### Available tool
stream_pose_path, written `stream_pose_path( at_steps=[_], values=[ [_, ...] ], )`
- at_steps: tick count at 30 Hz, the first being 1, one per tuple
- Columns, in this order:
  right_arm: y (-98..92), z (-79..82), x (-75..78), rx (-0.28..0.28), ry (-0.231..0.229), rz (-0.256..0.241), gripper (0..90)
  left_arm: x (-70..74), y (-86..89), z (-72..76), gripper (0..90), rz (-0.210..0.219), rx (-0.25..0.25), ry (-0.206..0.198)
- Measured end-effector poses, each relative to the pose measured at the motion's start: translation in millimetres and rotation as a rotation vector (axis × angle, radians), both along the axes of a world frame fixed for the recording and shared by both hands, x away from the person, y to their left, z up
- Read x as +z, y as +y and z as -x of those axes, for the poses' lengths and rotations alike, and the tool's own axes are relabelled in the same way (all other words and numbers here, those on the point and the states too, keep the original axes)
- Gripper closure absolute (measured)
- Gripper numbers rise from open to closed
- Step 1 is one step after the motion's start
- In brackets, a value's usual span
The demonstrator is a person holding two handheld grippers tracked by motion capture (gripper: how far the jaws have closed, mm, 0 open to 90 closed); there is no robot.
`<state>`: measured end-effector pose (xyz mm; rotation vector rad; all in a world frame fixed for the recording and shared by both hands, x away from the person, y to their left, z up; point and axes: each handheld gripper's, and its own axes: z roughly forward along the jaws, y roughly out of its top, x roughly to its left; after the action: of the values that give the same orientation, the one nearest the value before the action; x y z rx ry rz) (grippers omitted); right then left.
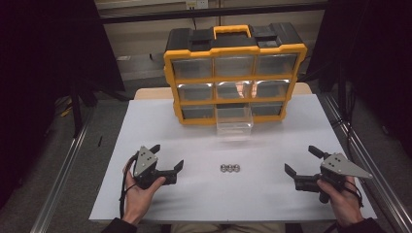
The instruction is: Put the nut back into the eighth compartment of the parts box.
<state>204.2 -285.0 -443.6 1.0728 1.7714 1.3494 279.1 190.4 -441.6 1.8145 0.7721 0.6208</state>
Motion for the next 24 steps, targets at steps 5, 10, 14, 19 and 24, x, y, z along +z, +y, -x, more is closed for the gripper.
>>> stream_pose_path(
  at_steps=[5,10,14,19,24],
  values=[
    [0.2,-0.1,-0.4,0.005,0.004,-0.003,0.0,0.9,-15.6,-5.9,4.2,-0.028,-0.038,0.004],
    [0.2,0.1,-0.5,0.010,0.005,-0.001,0.0,1.8,-30.3,-11.7,4.2,-0.036,-0.074,0.024],
    [0.4,0.0,-0.3,0.012,0.006,0.002,0.0,3.5,-39.9,-18.0,3.8,-0.062,-0.104,0.035],
    [0.4,-0.3,-0.5,0.012,0.005,0.000,0.0,3.0,-46.9,-24.8,4.4,-0.063,-0.135,0.042],
    [0.3,-0.2,-0.5,0.011,0.004,-0.001,0.0,3.4,-54.9,-32.1,4.8,-0.061,-0.162,0.053]
  ],
)
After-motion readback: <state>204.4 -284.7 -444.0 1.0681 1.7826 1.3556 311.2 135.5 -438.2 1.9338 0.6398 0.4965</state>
